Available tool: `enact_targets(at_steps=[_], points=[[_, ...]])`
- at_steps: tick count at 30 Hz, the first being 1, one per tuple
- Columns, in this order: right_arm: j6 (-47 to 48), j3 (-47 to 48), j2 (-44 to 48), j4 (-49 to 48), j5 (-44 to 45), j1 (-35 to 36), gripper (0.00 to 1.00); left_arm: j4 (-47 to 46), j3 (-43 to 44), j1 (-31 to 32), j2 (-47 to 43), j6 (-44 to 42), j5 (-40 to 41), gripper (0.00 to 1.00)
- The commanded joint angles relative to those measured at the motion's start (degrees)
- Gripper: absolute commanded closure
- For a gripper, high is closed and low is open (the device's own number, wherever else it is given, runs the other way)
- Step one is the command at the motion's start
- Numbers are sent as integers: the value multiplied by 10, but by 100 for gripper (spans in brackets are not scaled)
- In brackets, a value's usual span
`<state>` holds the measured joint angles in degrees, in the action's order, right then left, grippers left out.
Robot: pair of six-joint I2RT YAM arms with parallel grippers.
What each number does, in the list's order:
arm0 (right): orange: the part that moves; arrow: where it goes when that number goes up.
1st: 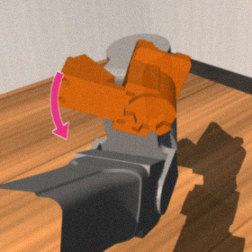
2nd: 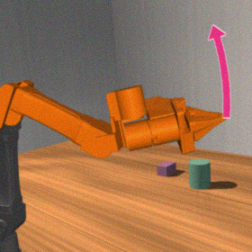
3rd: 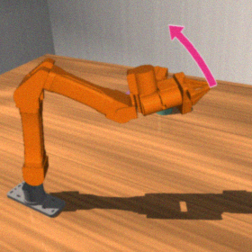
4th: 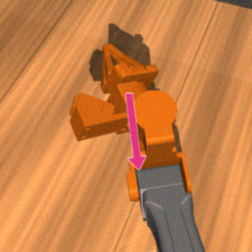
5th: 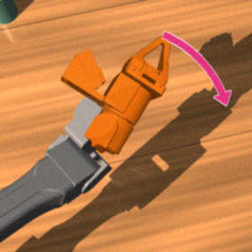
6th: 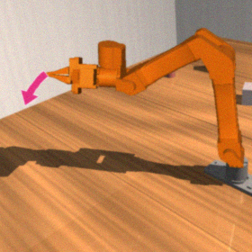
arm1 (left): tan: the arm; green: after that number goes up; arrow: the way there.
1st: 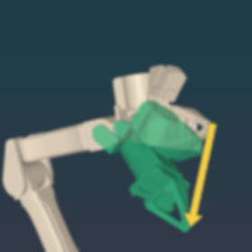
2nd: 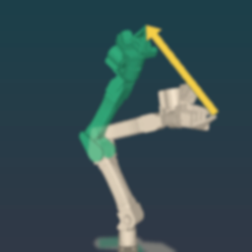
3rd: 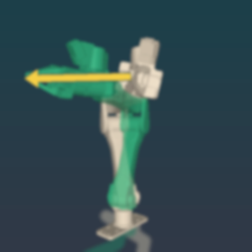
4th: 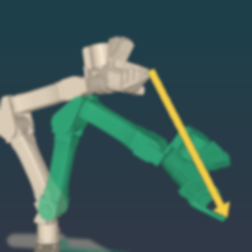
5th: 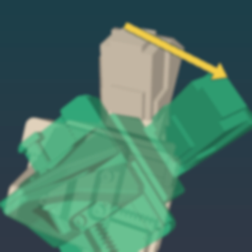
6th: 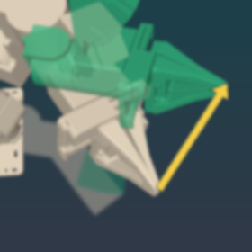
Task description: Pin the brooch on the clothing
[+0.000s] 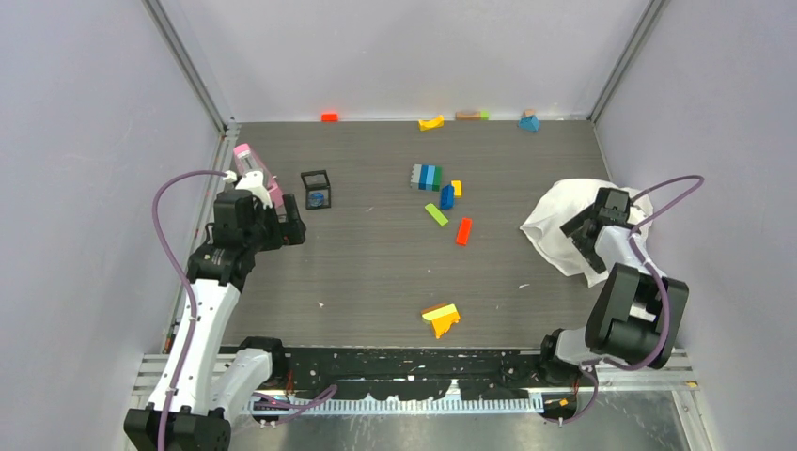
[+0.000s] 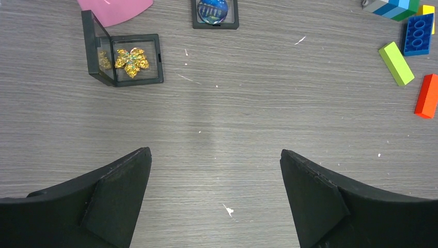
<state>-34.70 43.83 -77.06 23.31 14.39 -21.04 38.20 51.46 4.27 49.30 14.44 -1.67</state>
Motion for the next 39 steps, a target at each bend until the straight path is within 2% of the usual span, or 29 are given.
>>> enact_targets(at_steps=[1,3,5,6,7,8,10,16,22,25,27,28,32,34,37,39], points=[[17,34,-43,-57,-42,-2,6,-10,7,1,2,-12,-13,0],[15,36,-61,-58,-33,-2,10,-11,7,1,1,-13,-16,0],[13,39,-74,-53,-22,-2,31,-11,5,1,-2,-13,-18,0],[13,40,-76,-50,-21,-2,51,-12,4,1,-5,-13,-19,0],[12,39,-76,-50,-26,-2,62,-12,3,1,-6,-14,-19,0],[11,38,-74,-49,-30,-2,78,-13,2,1,-9,-14,-21,0],[10,40,-60,-43,-39,-2,96,-14,1,1,-12,-15,-23,0],[7,109,86,47,-111,23,99,-20,-8,1,-25,-19,-29,0],[-2,214,189,108,-73,190,99,-24,-13,2,-34,-21,-49,0],[-22,221,208,96,-61,319,99,-32,-16,2,-42,-22,-73,1],[-38,210,203,67,-47,402,99,-39,-20,2,-43,-23,-97,2],[-44,206,197,45,-25,466,99,-40,-21,2,-42,-24,-109,3],[-55,205,108,-12,73,659,99,-41,-20,3,-34,-22,-141,2],[-58,229,47,-32,98,737,100,-44,-17,8,-32,-21,-155,1],[-39,293,-24,-49,101,815,99,-45,-16,11,-36,-19,-170,0],[-26,322,-41,-48,103,853,78,-44,-16,12,-44,-6,-183,0]])
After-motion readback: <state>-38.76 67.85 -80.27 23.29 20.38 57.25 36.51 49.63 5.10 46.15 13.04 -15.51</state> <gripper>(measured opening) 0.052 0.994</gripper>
